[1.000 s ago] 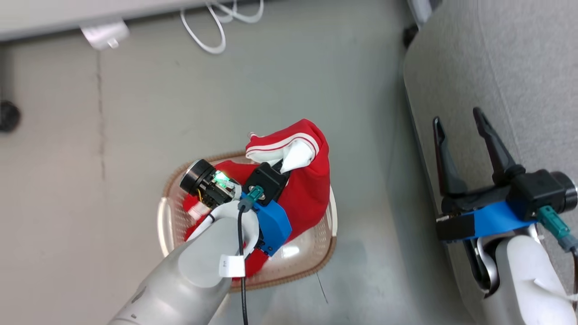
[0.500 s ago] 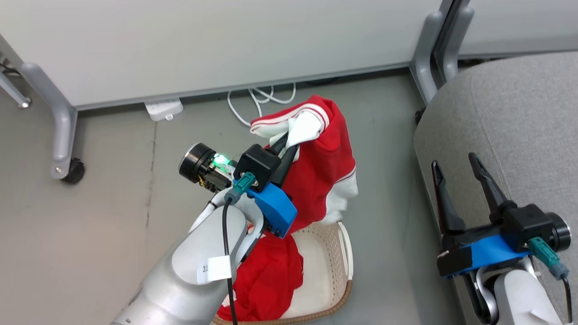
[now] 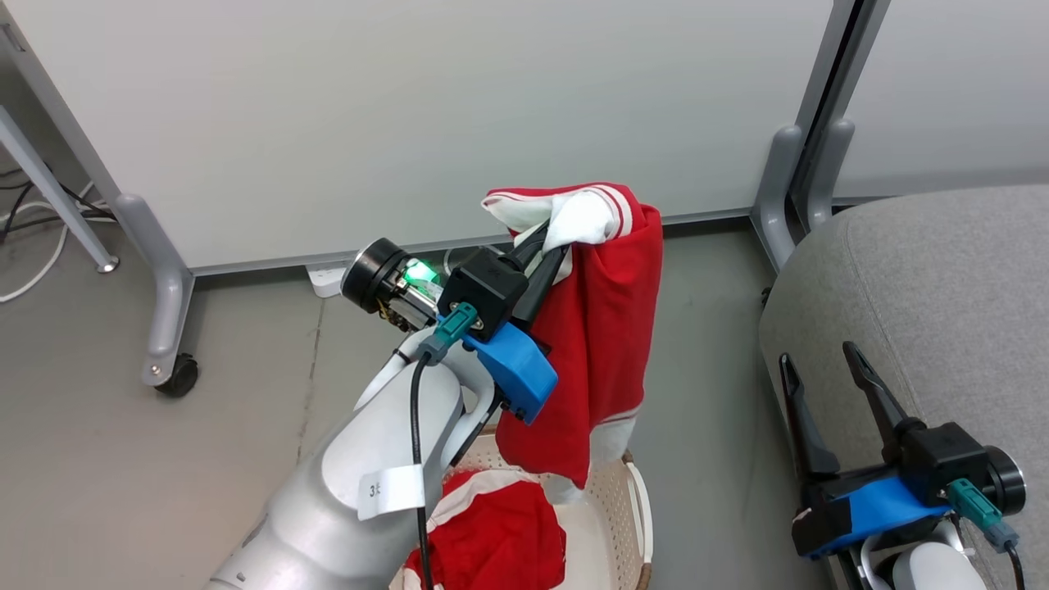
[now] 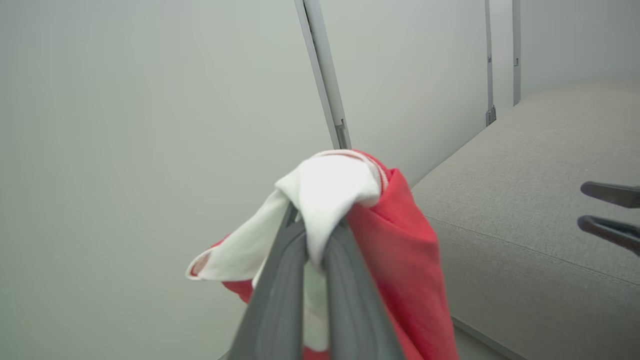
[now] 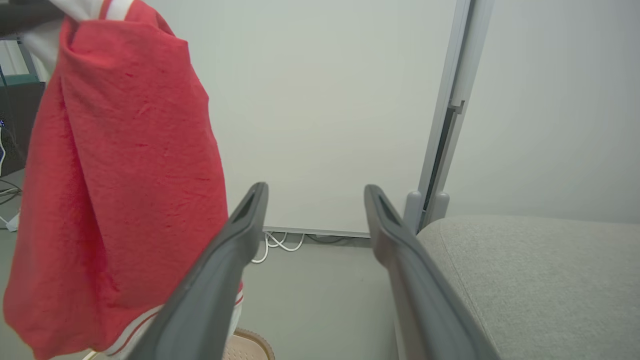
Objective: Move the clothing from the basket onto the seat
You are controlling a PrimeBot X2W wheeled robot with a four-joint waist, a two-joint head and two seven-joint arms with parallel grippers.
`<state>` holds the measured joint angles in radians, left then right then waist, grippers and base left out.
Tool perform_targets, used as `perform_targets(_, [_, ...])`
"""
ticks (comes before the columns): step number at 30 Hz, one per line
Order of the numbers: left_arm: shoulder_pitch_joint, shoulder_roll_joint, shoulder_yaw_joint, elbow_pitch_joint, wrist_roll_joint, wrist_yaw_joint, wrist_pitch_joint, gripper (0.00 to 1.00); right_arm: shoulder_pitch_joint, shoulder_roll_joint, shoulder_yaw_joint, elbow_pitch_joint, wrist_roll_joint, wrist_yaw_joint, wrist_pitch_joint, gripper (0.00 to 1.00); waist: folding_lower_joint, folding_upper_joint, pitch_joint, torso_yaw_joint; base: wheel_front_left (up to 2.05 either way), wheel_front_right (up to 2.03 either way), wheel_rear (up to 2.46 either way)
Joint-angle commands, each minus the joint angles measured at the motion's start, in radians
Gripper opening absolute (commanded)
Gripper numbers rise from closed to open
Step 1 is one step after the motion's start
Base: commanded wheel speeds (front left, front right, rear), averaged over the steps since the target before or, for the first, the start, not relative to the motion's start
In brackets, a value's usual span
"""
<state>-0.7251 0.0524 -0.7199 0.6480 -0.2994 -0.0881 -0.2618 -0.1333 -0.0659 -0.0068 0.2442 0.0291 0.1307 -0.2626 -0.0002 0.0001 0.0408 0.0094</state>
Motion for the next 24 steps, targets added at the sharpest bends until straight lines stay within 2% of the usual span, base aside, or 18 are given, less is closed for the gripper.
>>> perform_targets(1, [-0.008,-0.001,0.0,-0.004,-0.005,0.0,-0.005,0.0,0.022,0.005,-0.001,0.001,0.001,0.0,-0.004,1.0,0.0002,-0.0001,-0.014,0.004,0.0,0.0,0.0])
perform_targets(13, [0.009,-0.002,-0.021,-0.009,-0.021,0.001,-0.005,0.0,0.02,0.008,0.03,-0.01,0.0,0.0,-0.004,1.0,0.0002,-0.0001,-0.029,0.011,0.0,0.0,0.0])
perform_targets(24, [-0.004,-0.002,-0.036,-0.009,-0.034,0.008,-0.005,0.0,-0.091,-0.014,0.176,-0.019,0.008,0.0,-0.004,1.0,0.0002,-0.0001,-0.014,0.021,0.0,0.0,0.0])
